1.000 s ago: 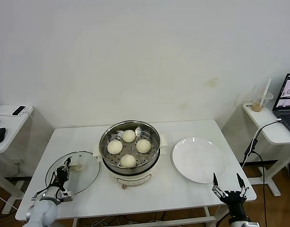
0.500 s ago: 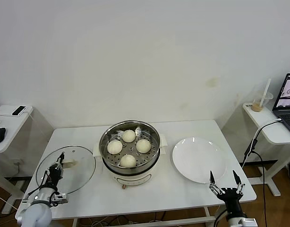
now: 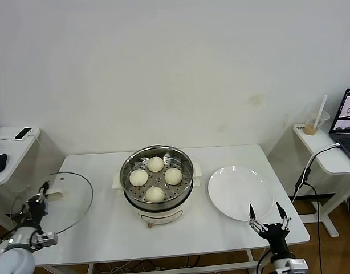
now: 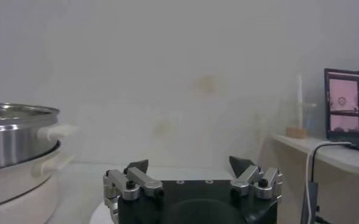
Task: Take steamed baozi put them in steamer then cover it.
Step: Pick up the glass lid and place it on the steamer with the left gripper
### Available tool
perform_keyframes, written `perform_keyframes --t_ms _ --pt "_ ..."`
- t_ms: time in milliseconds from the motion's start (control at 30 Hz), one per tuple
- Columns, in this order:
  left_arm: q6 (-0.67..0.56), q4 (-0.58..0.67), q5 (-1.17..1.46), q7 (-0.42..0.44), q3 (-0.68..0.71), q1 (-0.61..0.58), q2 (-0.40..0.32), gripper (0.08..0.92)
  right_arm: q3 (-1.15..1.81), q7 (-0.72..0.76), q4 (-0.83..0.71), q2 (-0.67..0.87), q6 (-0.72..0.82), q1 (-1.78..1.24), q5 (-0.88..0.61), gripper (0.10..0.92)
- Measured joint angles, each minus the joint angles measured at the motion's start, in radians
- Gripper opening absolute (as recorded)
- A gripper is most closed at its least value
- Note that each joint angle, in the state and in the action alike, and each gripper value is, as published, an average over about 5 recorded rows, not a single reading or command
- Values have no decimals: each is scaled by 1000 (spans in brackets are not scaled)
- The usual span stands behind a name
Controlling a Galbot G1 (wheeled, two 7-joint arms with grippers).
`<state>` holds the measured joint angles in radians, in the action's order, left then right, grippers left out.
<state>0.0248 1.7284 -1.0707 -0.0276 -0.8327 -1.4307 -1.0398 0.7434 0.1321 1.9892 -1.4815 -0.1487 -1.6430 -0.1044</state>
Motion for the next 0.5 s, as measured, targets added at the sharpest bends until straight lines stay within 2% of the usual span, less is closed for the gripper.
perform_keyframes --t_ms 233,500 --pt "60 131 41 60 -9 -32 6 151 -7 5 -15 7 -2 7 11 823" --pt "141 265 36 126 65 -10 32 151 -24 16 -33 2 -5 12 52 823"
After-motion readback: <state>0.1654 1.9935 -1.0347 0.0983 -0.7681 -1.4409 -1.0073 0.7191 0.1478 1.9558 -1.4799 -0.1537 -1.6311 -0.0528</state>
